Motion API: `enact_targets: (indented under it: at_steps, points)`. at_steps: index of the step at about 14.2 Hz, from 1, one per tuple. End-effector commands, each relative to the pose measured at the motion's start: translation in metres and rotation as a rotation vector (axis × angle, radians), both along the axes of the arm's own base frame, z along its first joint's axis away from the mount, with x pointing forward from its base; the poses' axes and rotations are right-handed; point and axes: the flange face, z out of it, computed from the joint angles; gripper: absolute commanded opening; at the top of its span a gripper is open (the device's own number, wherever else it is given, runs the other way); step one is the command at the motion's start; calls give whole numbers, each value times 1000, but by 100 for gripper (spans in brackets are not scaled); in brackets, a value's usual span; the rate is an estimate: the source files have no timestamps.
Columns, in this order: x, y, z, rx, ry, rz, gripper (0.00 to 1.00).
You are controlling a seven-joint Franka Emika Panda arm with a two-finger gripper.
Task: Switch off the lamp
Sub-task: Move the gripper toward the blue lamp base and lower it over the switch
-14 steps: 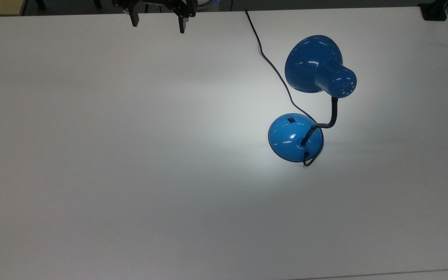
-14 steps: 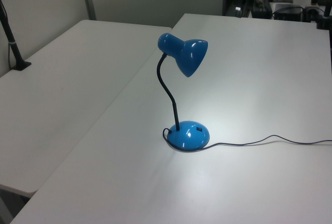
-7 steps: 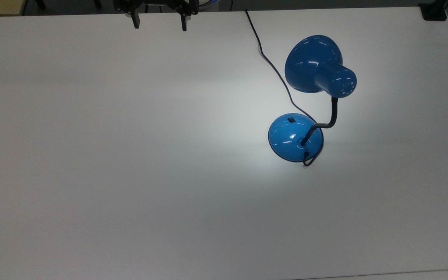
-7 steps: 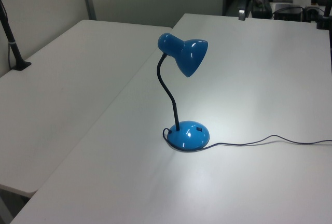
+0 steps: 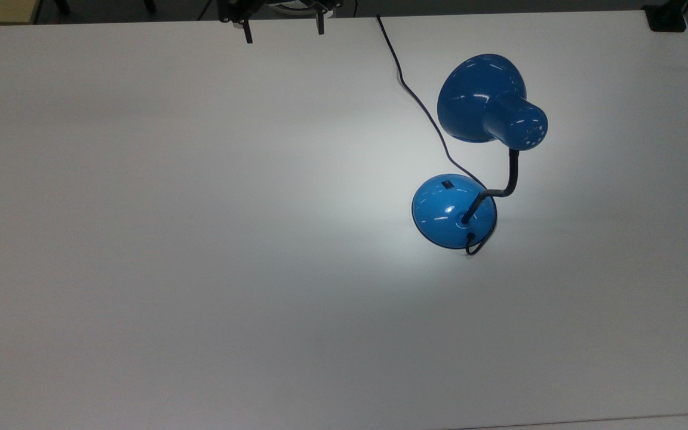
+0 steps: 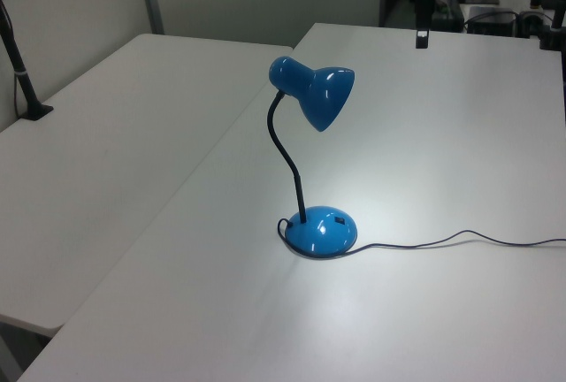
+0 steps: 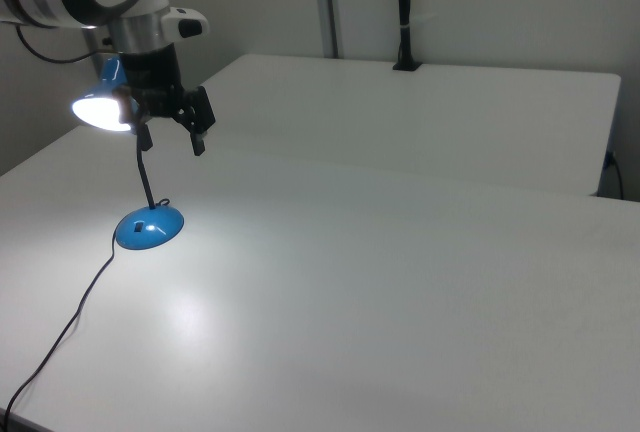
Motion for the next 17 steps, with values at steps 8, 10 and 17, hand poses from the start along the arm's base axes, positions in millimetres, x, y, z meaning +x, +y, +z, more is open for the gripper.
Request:
enact_targets:
  at_steps: [8,10,17]
  points:
    - [-17,104,-75,-16,165,209,0]
    - [-17,119,-94,3,156,209,0]
    - [-5,184,-173,72,-2,229,0]
